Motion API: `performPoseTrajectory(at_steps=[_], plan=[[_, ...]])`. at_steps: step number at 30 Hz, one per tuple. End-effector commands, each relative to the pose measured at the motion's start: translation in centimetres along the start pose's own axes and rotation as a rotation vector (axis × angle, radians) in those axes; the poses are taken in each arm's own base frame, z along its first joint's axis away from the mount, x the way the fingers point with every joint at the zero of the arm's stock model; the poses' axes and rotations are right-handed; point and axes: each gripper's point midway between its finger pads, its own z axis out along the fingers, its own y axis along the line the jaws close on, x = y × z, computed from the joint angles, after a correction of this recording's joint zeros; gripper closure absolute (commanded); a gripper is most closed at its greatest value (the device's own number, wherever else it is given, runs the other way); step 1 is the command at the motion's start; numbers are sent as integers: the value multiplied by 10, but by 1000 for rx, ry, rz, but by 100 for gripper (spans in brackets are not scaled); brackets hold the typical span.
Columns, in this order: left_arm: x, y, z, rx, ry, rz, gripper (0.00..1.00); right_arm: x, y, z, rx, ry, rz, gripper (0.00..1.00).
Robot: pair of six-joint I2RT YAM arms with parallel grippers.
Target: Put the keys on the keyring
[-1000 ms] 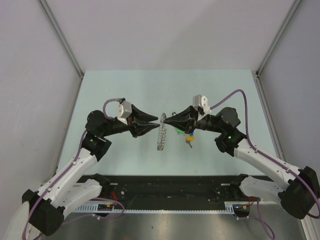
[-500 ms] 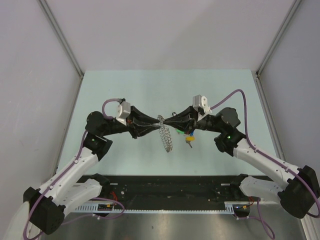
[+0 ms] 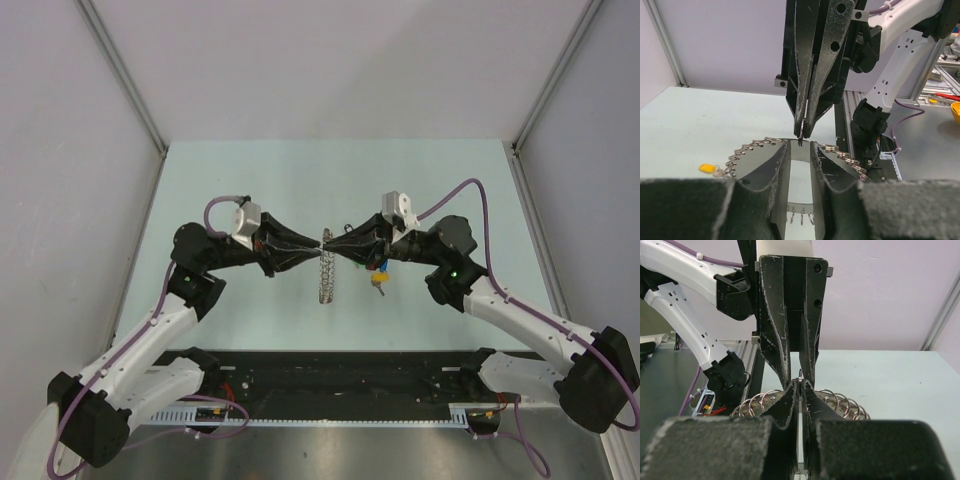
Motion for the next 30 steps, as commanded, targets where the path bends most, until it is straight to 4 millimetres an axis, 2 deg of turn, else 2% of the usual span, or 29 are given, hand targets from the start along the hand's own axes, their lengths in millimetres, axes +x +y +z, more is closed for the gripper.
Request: performPoseTrajectory(at_steps=[1, 7, 12, 28, 29, 30], plan=[[-2, -5, 0, 31, -5, 6, 76, -18, 3, 4, -21, -58, -55, 100], [0, -5, 1, 32, 5, 2, 84, -19, 5, 5, -27, -64, -58, 100], [-1, -5, 1, 25, 2, 7, 92, -10, 6, 6, -30, -39, -51, 100], [5, -5, 3, 34, 14, -11, 99, 2, 5, 8, -15, 1, -45, 100], [7, -3, 3, 30, 21, -13, 100, 4, 4, 7, -6, 13, -39, 100], [4, -1, 4, 27, 27, 23, 100, 4, 3, 6, 5, 16, -41, 90]])
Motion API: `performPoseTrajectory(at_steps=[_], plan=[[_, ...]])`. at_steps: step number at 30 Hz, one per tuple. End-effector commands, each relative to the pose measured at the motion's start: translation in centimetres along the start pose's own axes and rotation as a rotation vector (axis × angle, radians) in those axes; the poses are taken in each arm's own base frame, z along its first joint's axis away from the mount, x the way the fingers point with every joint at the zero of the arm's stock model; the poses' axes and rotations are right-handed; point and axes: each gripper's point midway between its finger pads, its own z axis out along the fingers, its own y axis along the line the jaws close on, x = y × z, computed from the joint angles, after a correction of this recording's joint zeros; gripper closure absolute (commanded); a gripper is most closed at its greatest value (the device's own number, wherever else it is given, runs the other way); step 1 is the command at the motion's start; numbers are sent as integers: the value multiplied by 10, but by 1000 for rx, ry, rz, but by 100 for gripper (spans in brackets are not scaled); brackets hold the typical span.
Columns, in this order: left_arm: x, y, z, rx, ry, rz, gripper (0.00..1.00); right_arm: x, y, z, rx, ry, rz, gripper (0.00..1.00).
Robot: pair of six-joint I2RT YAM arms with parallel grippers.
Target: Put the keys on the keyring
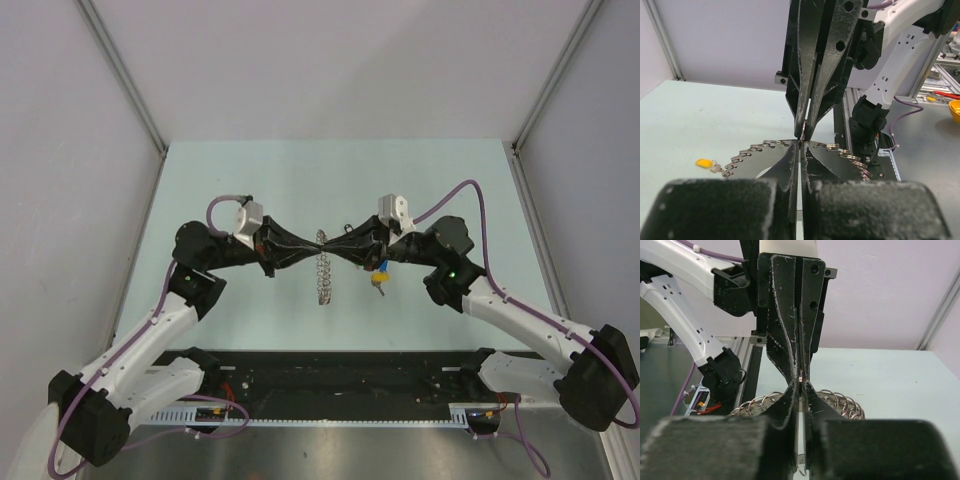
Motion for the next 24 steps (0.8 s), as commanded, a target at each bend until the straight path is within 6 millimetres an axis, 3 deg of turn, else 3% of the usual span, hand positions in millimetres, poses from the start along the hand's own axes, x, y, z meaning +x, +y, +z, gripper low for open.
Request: performPoseTrajectory(at_steps=[1, 6, 12, 16, 24], plan=[[10, 3, 2, 3, 56, 5, 100, -1, 2, 1, 15, 10, -14, 84], [23, 23, -5, -74, 175, 118, 99, -13, -4, -16, 121, 34, -27, 52], [47, 33, -17, -120, 303, 193, 100, -12, -22, -54, 351, 113, 22, 25], [56, 26, -20, -117, 324, 254, 100, 11, -30, -82, 501, 228, 85, 16], [57, 18, -27, -131, 309, 303, 100, 53, -31, -117, 656, 400, 200, 10]])
